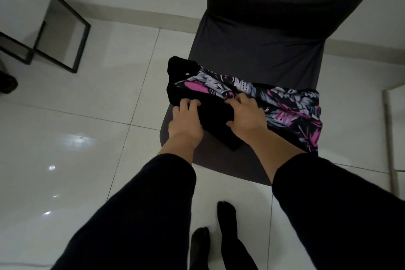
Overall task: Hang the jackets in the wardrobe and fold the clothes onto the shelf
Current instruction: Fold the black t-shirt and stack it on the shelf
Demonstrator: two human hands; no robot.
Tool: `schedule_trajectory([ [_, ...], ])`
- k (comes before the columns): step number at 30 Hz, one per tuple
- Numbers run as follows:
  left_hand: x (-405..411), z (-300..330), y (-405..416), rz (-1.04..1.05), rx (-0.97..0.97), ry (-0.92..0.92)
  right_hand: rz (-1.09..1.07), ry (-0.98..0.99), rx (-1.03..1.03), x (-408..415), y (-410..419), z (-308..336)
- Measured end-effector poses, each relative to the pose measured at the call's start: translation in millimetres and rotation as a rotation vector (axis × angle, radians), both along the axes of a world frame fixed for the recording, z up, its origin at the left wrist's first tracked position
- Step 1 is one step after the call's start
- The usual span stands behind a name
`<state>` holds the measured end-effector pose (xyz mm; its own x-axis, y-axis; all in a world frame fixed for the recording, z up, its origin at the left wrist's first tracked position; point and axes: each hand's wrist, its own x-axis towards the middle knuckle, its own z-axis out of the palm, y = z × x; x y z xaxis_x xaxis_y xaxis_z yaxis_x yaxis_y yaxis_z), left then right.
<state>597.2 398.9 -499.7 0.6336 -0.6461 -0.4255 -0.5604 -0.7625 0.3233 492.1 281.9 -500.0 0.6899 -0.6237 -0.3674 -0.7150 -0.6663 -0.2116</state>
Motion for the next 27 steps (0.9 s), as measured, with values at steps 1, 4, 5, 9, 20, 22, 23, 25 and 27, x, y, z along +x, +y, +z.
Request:
schedule_trajectory([
  [1,2.1,0.0,-1.8,0.016,-0.005,-0.023,-0.027,-0.043,-0.01,1.8,-1.0,0.0],
  [4,4.6,4.5,-8.0,0.095,-0.027,-0.036,-0.028,-0.081,-0.042,7.2,-4.7,4.6],
  [5,3.0,6.2,-8.9,0.125,-0.056,-0.028,-0.02,-0.103,-0.034,7.5,-5.4,6.5],
  [9,-5.3,24.9,-9.6,0.188,-0.27,0.016,-0.173,-0.444,0.058,-1.1,-6.6,27.2],
  [20,-12.3,157.8,-38.9,-0.027,-0.539,-0.051,-0.314,-0.448,0.263,-39.7,-22.7,149.3],
  [22,-16.3,188.6,-43.5,-0.079,-0.635,-0.036,-0.262,-0.287,0.25,-53.6,-20.3,177.4],
  [23,-20.4,205.5,-45.2,-0.106,-0.694,-0.015,-0.249,-0.257,0.23,-59.9,-18.6,192.6],
  [25,-31.9,240.3,-47.1,-0.132,-0.798,0.009,-0.276,-0.336,0.168,-71.5,-15.4,228.9],
  [27,-42.3,270.0,-47.3,-0.126,-0.863,0.021,-0.37,-0.5,0.182,-82.7,-12.3,269.4],
])
